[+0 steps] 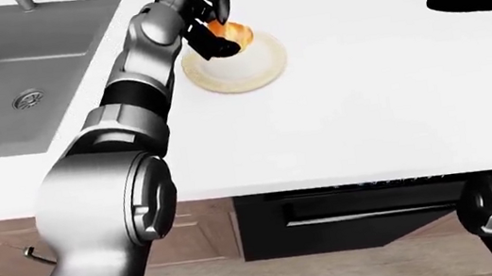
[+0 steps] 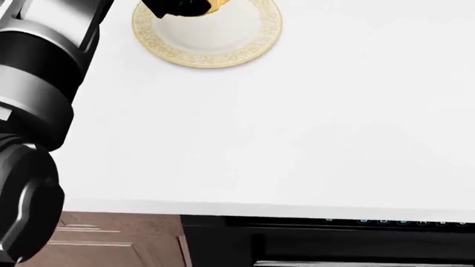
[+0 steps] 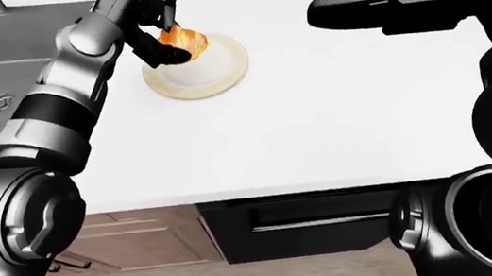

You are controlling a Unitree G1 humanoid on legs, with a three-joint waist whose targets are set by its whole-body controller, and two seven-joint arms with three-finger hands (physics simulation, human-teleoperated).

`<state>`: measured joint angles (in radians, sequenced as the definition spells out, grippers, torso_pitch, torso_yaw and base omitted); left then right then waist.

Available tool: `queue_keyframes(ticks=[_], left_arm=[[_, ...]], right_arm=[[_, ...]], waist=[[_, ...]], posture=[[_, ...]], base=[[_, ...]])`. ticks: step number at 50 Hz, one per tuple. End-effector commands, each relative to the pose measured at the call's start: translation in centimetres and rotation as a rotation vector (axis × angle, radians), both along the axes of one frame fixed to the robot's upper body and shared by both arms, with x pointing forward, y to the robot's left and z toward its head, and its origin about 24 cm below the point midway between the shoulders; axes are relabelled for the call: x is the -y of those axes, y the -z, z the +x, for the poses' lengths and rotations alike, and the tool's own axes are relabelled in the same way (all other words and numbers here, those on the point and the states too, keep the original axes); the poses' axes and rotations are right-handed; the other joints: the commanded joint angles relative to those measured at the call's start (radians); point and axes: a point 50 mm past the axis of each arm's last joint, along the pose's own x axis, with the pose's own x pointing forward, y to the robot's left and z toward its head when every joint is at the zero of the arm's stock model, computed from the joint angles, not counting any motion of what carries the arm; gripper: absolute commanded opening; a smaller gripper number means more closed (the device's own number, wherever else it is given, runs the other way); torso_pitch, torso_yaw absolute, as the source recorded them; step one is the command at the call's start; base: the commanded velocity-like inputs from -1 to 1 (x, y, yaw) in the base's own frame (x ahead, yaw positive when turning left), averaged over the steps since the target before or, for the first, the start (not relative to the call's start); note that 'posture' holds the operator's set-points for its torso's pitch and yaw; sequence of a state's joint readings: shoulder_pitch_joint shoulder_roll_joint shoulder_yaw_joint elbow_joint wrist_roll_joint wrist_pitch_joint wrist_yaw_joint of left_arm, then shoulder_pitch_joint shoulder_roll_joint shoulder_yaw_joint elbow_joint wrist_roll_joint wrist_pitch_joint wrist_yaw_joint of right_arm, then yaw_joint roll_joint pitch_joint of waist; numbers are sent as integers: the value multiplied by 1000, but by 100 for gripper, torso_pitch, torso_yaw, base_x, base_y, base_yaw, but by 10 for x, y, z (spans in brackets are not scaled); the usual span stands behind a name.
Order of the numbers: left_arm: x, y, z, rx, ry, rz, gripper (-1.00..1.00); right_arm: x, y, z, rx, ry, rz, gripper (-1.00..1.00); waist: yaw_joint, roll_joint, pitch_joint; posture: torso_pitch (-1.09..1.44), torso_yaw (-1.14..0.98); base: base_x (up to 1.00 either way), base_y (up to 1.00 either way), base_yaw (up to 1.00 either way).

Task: Place the pastries on the plates.

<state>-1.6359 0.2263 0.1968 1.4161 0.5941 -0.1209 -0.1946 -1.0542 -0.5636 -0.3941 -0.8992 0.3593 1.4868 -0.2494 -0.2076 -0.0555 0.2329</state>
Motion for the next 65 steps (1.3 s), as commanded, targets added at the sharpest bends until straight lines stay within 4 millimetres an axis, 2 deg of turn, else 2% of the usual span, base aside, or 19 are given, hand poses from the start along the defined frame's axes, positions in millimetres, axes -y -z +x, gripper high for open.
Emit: queue_keyframes(ticks=[1,11,22,23,24,25,26,27,29,30,42,46,53,60,65], left_arm=[[2,-32,-7,119,12,-18,-100],[-2,-24,-4,105,-32,4,-100],[-5,-17,-3,93,-55,42,-100],[-5,-17,-3,94,-56,45,-95],[-5,-17,-3,92,-54,43,-75],[-6,-17,-2,93,-59,45,-69],[-6,-17,-2,89,-56,45,-52],[-6,-17,-3,91,-57,42,-26],[-6,-18,-3,88,-58,45,76],[-6,-18,-3,90,-60,40,100],[-11,-36,-6,132,-79,32,100],[-12,-47,-9,156,-77,12,100],[-17,-57,-11,171,-79,-13,100],[-26,-66,-14,186,-87,-43,100],[-41,-75,-17,206,-98,-103,100]], right_arm=[[1,-8,-6,62,9,-3,100],[1,-8,-7,61,10,-2,100],[2,-7,-8,60,14,0,100],[2,-7,-8,61,15,-1,100],[2,-6,-9,60,15,0,100],[2,-6,-9,59,15,-1,100],[2,-6,-9,59,16,-1,100],[2,-6,-9,59,15,0,100],[2,-5,-9,58,15,1,100],[3,-5,-8,58,15,3,100],[1,-8,-5,61,10,-1,100],[-1,-7,-4,60,5,-1,100],[-3,-8,-3,55,-2,-5,100],[-11,-11,8,39,-14,-11,100],[-14,-8,11,11,-22,-4,100]], waist=[[-4,-3,-41],[-40,-10,-41],[-55,-14,-44],[-56,-14,-45],[-57,-15,-45],[-58,-15,-45],[-58,-15,-45],[-58,-15,-44],[-59,-16,-44],[-60,-16,-44],[-62,-16,-46],[-63,-15,-54],[-64,-13,-84],[-69,-9,-128],[-72,-6,-160]], posture=[[30,-28],[30,-28],[30,-28],[30,-28],[30,-28],[30,-28],[30,-28],[30,-28],[30,-28],[30,-28],[30,-28],[26,-28],[19,-28],[12,-28],[7,-28]], base=[[0,0,0],[0,0,0],[0,0,0],[0,0,0],[0,0,0],[0,0,0],[0,0,0],[0,0,0],[0,0,0],[0,0,0],[0,0,0],[0,0,0],[0,0,0],[0,0,0],[0,0,0]])
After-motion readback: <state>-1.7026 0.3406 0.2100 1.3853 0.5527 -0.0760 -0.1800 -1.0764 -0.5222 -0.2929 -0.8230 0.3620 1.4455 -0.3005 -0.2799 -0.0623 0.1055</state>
